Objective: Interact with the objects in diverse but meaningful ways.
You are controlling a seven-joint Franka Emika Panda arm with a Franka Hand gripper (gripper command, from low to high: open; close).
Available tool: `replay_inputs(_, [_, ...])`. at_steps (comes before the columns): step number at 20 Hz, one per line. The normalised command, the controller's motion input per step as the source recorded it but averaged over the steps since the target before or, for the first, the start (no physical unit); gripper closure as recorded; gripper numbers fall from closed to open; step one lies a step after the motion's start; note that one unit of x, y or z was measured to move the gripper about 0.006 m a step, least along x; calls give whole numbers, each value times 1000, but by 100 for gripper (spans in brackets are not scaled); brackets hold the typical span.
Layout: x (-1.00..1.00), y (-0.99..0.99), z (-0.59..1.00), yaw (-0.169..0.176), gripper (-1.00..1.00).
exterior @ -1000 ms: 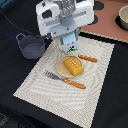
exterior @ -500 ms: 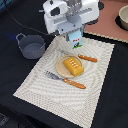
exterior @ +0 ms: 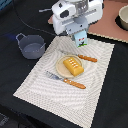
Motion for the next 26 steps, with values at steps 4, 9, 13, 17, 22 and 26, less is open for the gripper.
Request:
replay_inputs(4, [114,475,-106,43,-100])
replay_inputs(9, [186,127,43,11,-100])
replay_inputs(13, [199,-17,680,7,-100])
replay_inputs(17, [287,9,1000,-12,-100])
replay_inputs(22, [40,0,1000,0,-100])
replay_inputs(26, [39,67,1000,2,-100])
